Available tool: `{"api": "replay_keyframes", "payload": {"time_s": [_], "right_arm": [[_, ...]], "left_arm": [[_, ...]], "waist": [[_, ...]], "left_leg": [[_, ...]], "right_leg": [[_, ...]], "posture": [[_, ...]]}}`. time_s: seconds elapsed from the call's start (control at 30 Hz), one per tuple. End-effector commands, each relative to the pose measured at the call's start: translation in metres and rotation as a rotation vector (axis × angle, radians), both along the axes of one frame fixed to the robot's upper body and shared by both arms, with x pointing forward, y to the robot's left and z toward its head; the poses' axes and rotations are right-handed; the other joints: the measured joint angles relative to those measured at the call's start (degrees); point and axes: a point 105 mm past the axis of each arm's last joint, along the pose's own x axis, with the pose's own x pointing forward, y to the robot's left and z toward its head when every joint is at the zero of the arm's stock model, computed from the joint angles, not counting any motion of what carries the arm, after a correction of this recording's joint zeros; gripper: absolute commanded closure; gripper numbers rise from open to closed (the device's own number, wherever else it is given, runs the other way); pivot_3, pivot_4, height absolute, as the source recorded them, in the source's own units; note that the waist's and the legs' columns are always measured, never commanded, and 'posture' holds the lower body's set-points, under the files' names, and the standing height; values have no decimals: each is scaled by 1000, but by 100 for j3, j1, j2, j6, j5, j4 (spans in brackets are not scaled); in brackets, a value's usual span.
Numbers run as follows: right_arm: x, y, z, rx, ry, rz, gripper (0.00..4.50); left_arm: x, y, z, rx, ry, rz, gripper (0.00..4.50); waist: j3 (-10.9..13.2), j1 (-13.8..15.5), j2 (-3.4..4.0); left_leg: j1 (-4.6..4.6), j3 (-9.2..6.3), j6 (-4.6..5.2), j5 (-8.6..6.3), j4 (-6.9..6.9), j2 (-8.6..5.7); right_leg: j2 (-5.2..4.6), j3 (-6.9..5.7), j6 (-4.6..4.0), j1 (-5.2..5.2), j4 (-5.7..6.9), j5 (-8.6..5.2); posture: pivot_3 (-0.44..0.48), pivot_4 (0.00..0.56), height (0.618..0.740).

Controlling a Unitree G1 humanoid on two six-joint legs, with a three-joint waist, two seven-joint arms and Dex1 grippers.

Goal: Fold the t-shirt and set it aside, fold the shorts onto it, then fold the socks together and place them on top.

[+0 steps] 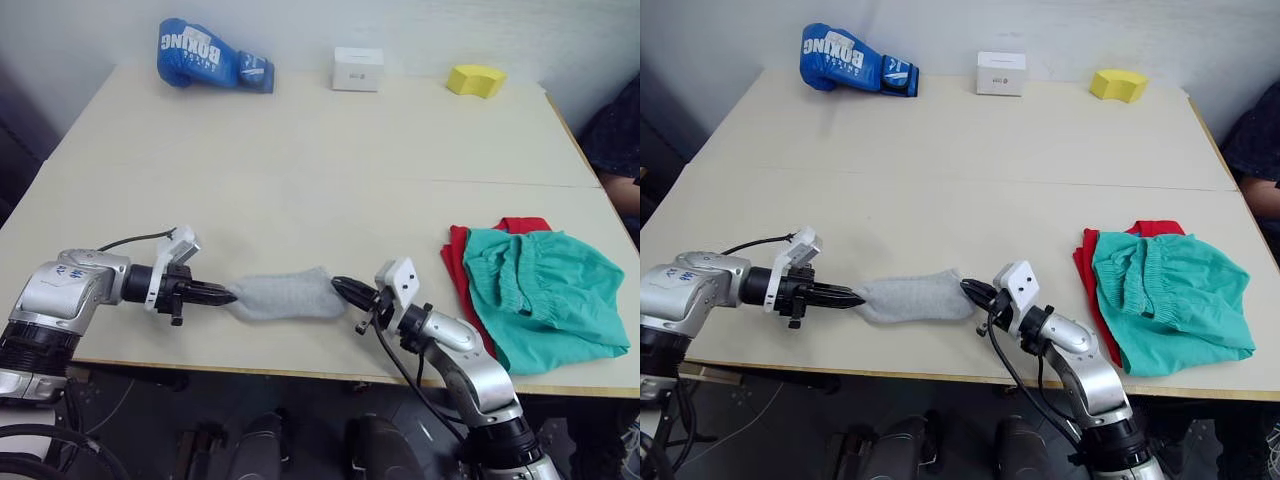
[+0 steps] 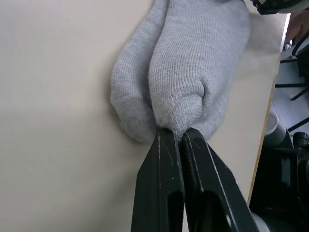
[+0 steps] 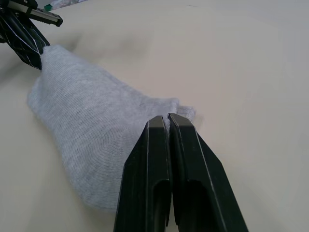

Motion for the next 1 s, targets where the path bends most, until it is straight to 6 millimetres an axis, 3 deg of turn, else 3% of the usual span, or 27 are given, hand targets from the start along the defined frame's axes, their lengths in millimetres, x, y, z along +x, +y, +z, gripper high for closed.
{"api": "replay_keyframes", "payload": {"time_s": [0.03,0.4,0.5,0.63,0.7,0.8,0.83,0.93,1.0], "right_arm": [[1,4,13,25,-62,14,4500],[4,7,6,20,-66,2,4500],[3,4,7,29,-67,6,3788],[1,-6,19,35,-110,-12,2402],[-3,-11,30,19,-149,5,1727],[-14,-4,46,24,-176,93,1727],[-18,0,51,30,-184,123,1700],[-25,21,57,45,-177,221,2383],[-27,34,49,10,-185,268,3117]], "left_arm": [[9,3,11,-7,-70,34,4474],[11,4,6,-19,-41,69,4474],[13,7,3,5,-74,99,3790],[5,8,15,-41,-173,68,2533],[0,14,27,-80,-244,76,2521],[-11,20,37,-109,-306,80,2521],[-15,20,40,-108,-332,72,2712],[-26,9,48,-136,-393,48,3467],[-25,-3,50,-160,-450,51,4135]], "waist": [[0,-3,0],[-1,-6,-1],[-1,-7,-1],[-1,-18,-1],[-1,-15,-1],[-1,-16,-1],[-1,-19,-1],[-1,-30,-1],[-1,-18,-1]], "left_leg": [[0,0,1,0,4,0],[-1,-8,3,-2,22,1],[0,-8,3,-2,23,1],[0,-8,3,-2,23,2],[-2,-9,3,-3,23,2],[-2,-12,4,-5,25,3],[-1,-14,4,-5,25,4],[3,-15,3,-5,24,7],[3,-18,2,-6,24,8]], "right_leg": [[0,0,0,1,1,0],[0,-6,0,6,11,0],[0,-6,0,7,12,0],[0,-6,0,6,13,0],[-1,-5,0,6,11,0],[-3,-7,0,9,9,0],[-3,-7,0,10,9,0],[-2,-9,0,11,12,0],[-2,-11,0,14,10,0]], "posture": [[0,150,740],[0,150,740],[0,150,740],[0,150,740],[0,150,740],[0,150,740],[0,150,740],[0,150,740],[0,150,740]]}}
